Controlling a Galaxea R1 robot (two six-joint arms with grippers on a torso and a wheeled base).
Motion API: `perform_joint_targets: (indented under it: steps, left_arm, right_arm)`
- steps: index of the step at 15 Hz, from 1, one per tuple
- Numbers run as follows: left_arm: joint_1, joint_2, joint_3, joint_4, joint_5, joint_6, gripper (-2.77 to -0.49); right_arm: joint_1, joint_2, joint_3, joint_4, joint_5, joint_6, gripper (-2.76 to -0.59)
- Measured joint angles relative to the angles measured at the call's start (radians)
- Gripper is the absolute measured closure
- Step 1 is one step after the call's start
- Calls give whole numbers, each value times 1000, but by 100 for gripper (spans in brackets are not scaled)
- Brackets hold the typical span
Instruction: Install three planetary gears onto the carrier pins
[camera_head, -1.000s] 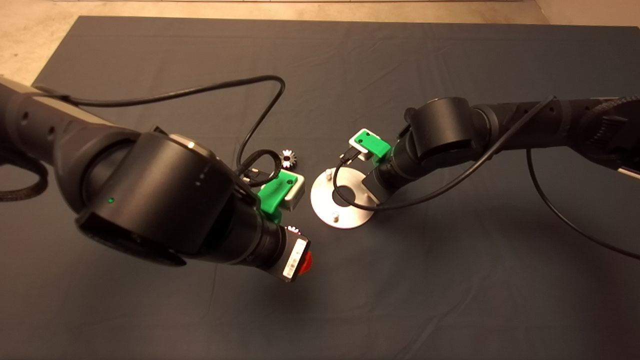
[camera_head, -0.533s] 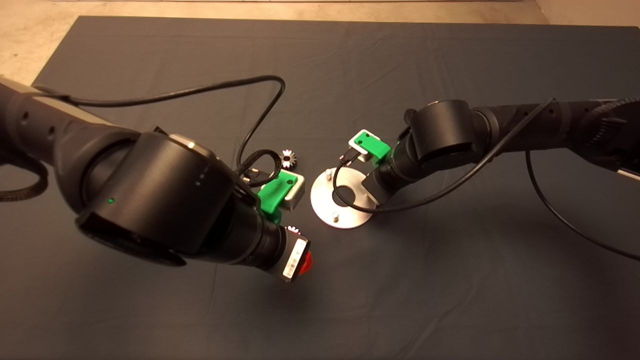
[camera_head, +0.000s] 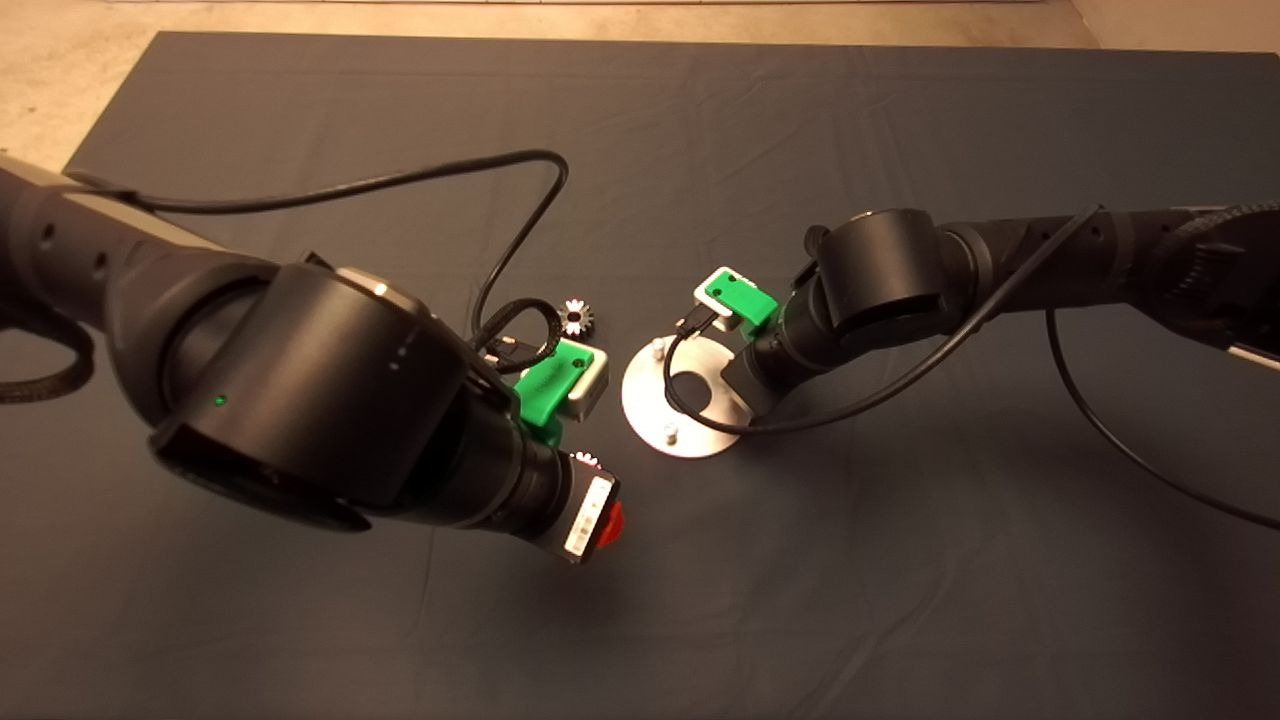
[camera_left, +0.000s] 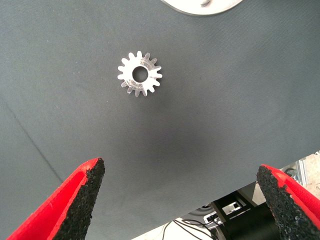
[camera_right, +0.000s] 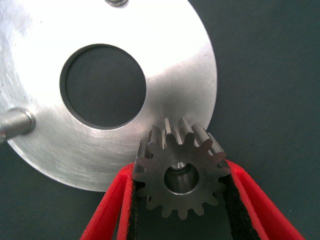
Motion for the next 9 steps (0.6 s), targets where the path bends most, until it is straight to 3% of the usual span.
perform_joint_targets:
  steps: [9]
  left_arm:
    - [0, 0, 0, 0, 0, 0, -219]
  right_arm:
    - [-3, -3, 0, 6, 5, 0, -99]
